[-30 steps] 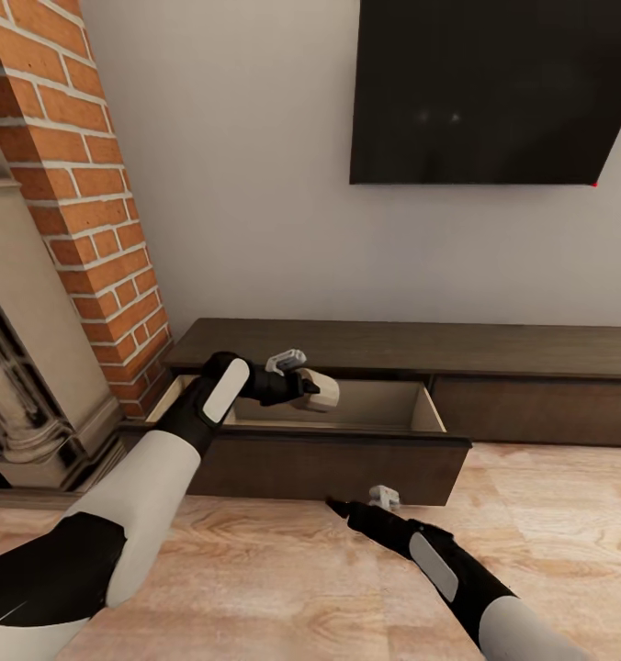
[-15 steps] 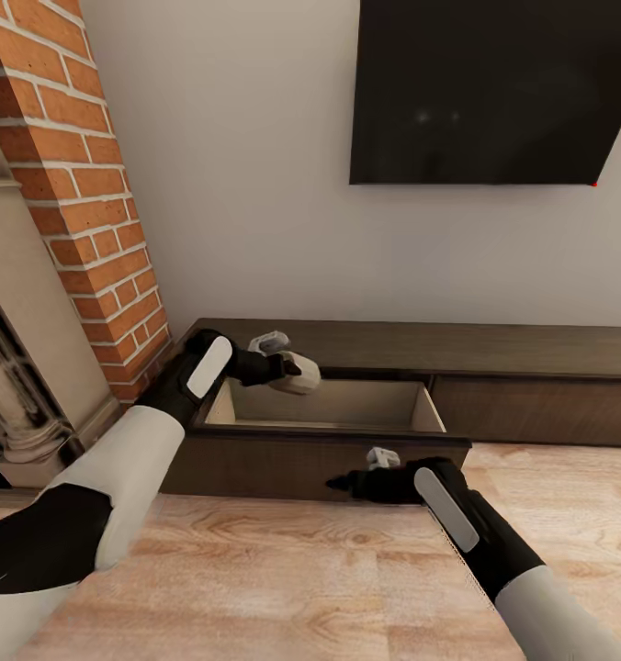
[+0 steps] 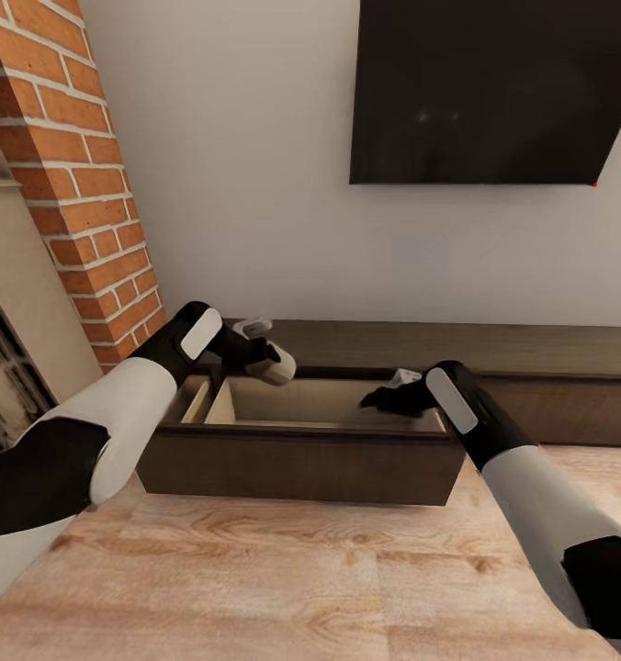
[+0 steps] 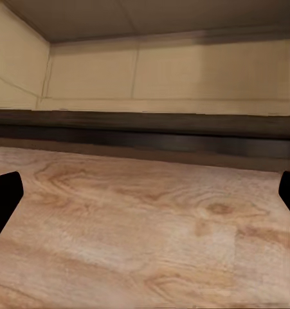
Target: Place each of the two pumpkins and all three candles from the living room inside a cabinet in the living room (use any cabinet), then make sure every cabinet is closed, and position the cauldron so it is next to a table in the living room.
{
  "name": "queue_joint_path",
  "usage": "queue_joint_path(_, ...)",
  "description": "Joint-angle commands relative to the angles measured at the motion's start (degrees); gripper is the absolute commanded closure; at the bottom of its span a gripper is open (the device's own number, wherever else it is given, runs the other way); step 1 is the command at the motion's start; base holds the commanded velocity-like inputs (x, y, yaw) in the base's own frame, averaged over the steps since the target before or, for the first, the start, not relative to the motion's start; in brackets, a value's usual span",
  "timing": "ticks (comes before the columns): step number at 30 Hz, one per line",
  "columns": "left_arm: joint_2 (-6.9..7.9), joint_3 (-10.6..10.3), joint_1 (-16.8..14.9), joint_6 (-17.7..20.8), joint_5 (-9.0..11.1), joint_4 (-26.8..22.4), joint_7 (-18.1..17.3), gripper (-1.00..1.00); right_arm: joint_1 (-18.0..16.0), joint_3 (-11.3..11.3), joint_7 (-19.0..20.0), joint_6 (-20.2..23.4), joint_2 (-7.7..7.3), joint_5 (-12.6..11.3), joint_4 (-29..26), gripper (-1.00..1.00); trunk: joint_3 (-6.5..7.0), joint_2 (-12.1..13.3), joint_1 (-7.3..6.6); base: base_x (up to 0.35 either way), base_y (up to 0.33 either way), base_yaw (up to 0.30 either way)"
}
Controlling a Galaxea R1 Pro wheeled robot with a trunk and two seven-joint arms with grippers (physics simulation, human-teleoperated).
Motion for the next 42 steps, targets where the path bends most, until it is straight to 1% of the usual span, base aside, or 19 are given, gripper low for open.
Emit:
queue_joint_path(1,-0.03,-0.38,-0.1,0.11,0.67,0.12,1.22,1.0,-1.19,0.22,-0.66,0.07,-0.03,-0.66,1.86,-1.0,-0.06,-0.02,-0.01,0.0,0.0,0.0)
queue_joint_path(4,-0.16,-0.46,-0.17,0.17,0.7,0.32,2.08,1.0,-2.61,0.24,-0.76,0.07,0.02,-0.59,4.35,-1.0,-0.06,-0.02,-0.01,0.0,0.0,0.0)
queue_joint_path(7,-0.45,-0.61,-0.2,0.09,0.71,0.71,2.77,1.0,-3.31,0.33,-0.88,0.07,0.08,-0.46,5.24,-1.0,-0.06,-0.02,-0.01,0.0,0.0,0.0)
queue_joint_path(9,-1.55,-0.7,-0.21,-0.04,0.55,2.59,3.1,1.0,-4.08,0.49,-2.05,0.07,0.22,-0.4,5.46,-1.0,-0.06,-0.02,-0.01,0.0,0.0,0.0)
queue_joint_path(10,-2.32,-0.75,-0.21,-0.11,0.04,4.12,3.2,1.0,-4.54,0.55,-3.36,0.07,0.54,-0.38,5.55,-1.0,-0.06,-0.02,-0.01,0.0,0.0,0.0)
queue_joint_path(11,-3.75,-0.77,-0.21,-0.75,-3.74,7.07,3.32,1.0,-5.33,0.61,-7.4,0.07,1.89,-0.42,5.77,-1.0,-0.06,-0.02,-0.01,0.0,0.0,0.0)
queue_joint_path(14,-5.1,-0.65,-0.21,-1.17,-9.73,8.35,3.24,1.0,-5.68,0.73,-10.21,0.07,3.56,-0.39,5.88,-1.0,-0.06,-0.02,-0.01,0.0,0.0,0.0)
queue_joint_path(15,-5.25,-0.61,-0.21,-1.19,-10.49,8.47,3.23,1.0,-5.71,0.81,-10.5,0.07,3.79,-0.38,5.89,-1.0,-0.06,-0.02,-0.01,0.0,0.0,0.0)
queue_joint_path(17,-5.46,-0.56,-0.21,-1.2,-11.29,8.66,3.21,1.0,-5.75,1.35,-10.76,0.07,4.1,-0.45,5.83,-1.0,-0.06,-0.02,-0.01,0.0,0.0,0.0)
queue_joint_path(20,-5.57,-0.58,-0.21,-1.29,-11.7,8.78,3.14,1.0,-5.77,2.7,-10.87,0.07,4.9,-0.51,5.79,-1.0,-0.06,-0.02,-0.01,0.039,0.0,0.0)
queue_joint_path(23,-5.59,-0.6,-0.21,-1.4,-11.81,8.78,3.12,1.0,-5.77,3.32,-10.87,0.07,5.43,-0.53,6.04,-1.0,-0.06,-0.02,-0.01,0.224,0.0,0.0)
queue_joint_path(30,-5.52,-0.61,-0.14,-1.56,-11.85,8.71,3.05,1.0,-5.5,3.54,-10.65,0.07,5.64,-0.6,8.28,-1.0,-0.06,-0.02,-0.01,0.317,0.0,0.0)
queue_joint_path(37,-5.51,-0.67,0.01,-1.57,-11.85,8.72,2.96,1.0,-5.35,3.54,-10.57,0.07,5.64,-0.6,8.53,-1.0,-0.06,-0.02,-0.01,0.334,0.0,-0.007)
queue_joint_path(42,-5.51,-0.7,0.48,-1.55,-11.92,8.77,2.99,1.0,-5.26,3.55,-10.49,0.07,5.73,-0.54,10.05,-1.0,-0.06,-0.02,-0.01,0.303,0.0,-0.196)
